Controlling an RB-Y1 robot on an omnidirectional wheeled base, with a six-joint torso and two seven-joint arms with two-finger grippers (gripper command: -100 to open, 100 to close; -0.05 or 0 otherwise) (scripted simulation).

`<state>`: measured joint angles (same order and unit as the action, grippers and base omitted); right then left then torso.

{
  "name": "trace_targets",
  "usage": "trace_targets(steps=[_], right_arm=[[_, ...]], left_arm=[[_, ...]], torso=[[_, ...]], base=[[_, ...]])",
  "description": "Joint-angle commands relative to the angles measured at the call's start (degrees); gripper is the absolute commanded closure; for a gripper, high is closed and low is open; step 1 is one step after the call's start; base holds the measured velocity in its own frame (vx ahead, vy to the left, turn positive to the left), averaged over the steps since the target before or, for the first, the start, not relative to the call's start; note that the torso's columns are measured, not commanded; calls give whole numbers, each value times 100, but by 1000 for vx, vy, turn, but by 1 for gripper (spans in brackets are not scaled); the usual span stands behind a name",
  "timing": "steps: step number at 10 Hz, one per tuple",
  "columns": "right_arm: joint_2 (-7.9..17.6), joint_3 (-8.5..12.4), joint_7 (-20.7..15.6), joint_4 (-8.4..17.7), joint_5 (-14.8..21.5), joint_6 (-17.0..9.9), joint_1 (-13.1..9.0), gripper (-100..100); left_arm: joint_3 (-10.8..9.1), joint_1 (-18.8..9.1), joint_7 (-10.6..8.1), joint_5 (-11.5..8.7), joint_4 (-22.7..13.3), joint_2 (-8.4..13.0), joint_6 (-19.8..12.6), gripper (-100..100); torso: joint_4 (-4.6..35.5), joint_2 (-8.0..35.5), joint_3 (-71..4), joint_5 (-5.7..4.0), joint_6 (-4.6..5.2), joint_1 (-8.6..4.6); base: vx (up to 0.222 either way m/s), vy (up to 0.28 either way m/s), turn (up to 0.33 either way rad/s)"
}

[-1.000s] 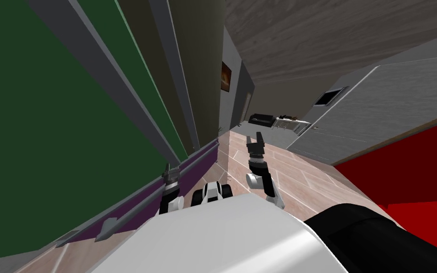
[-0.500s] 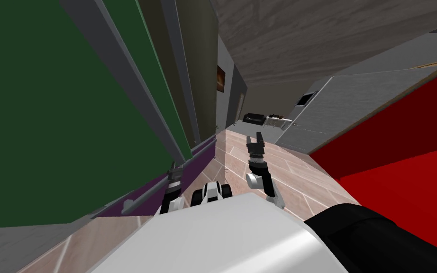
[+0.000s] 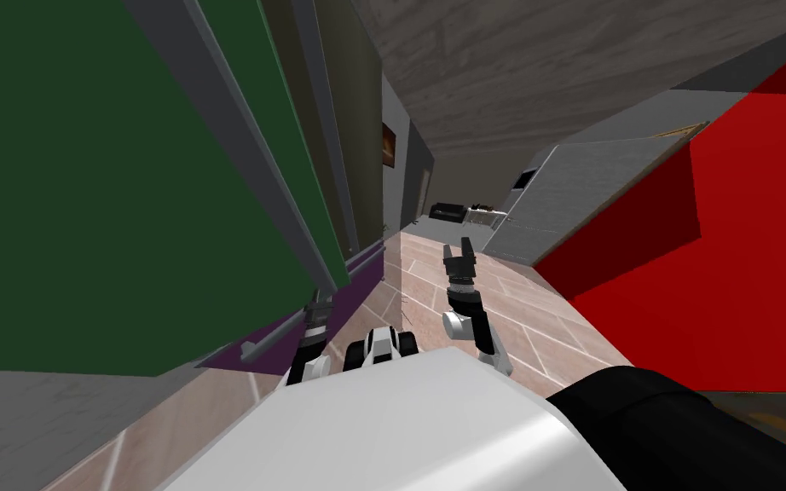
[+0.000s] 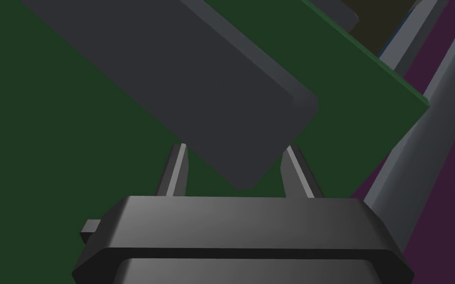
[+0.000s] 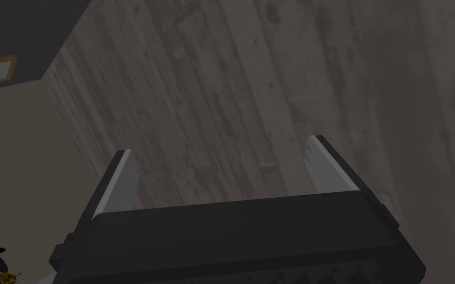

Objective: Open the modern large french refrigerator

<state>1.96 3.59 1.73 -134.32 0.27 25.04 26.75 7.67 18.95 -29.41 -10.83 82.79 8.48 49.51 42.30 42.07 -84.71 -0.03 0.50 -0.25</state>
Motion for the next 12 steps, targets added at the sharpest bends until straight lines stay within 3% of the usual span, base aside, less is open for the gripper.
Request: trace_targets(steps=[1, 2, 3, 4, 5, 6, 7, 8, 9, 10, 11, 12], right_arm=[[0, 1, 0, 0, 0, 0, 1, 0], [0, 1, 0, 0, 0, 0, 0, 0], [0, 1, 0, 0, 0, 0, 1, 0], [0, 0, 0, 0, 0, 0, 0, 0], [0, 1, 0, 0, 0, 0, 1, 0], [0, 1, 0, 0, 0, 0, 0, 0], [0, 1, 0, 0, 0, 0, 2, 0], [1, 1, 0, 0, 0, 0, 1, 0], [0, 1, 0, 0, 0, 0, 2, 0], [1, 1, 0, 0, 0, 0, 1, 0], [1, 1, 0, 0, 0, 0, 2, 0], [0, 1, 0, 1, 0, 0, 1, 0]], left_arm=[[162, -375, 260, -396, -354, 130, 84, 100], [162, -447, 260, -472, -399, 130, 84, 100], [252, -693, 434, -687, -655, 218, 138, 100], [252, -728, 434, -790, -655, 218, 138, 100], [342, -935, 609, -993, -879, 306, 192, 100], [342, -1009, 609, -1109, -912, 306, 192, 100], [431, -1198, 783, -1302, -1139, 394, 247, 100], [431, -1289, 783, -1427, -1168, 394, 247, 100], [521, -1554, 957, -1623, -1424, 482, 301, 100], [521, -1570, 957, -1746, -1424, 482, 301, 100], [611, -1813, 1132, -1946, -1681, 570, 356, 100], [611, -1851, 1132, -2064, -1681, 570, 356, 100]], torso=[[-1, 11, 8, 1, -26, 7], [-8, 17, 14, 8, -23, 13], [0, 24, 15, 0, -52, 15], [-3, 36, 24, 5, -36, 13], [4, 33, 21, -4, -54, 2], [4, 38, 24, 0, -49, 21], [8, 21, 14, -2, -59, 28], [2, 18, 11, 3, -41, 30], [4, 19, 11, -5, -59, 8], [9, 33, 19, -3, -45, 24], [14, 42, 25, -5, -61, 19], [10, 55, 34, -3, -31, -6]], base=[[-197, 137, -328], [-195, 123, -217], [-236, 119, -368], [-213, 80, -244], [-239, 106, -298], [-193, 100, -258], [-215, 106, -368], [-201, 48, -206], [-227, 91, -292], [-213, 87, -252], [-271, 40, -365], [-224, 44, -211]])
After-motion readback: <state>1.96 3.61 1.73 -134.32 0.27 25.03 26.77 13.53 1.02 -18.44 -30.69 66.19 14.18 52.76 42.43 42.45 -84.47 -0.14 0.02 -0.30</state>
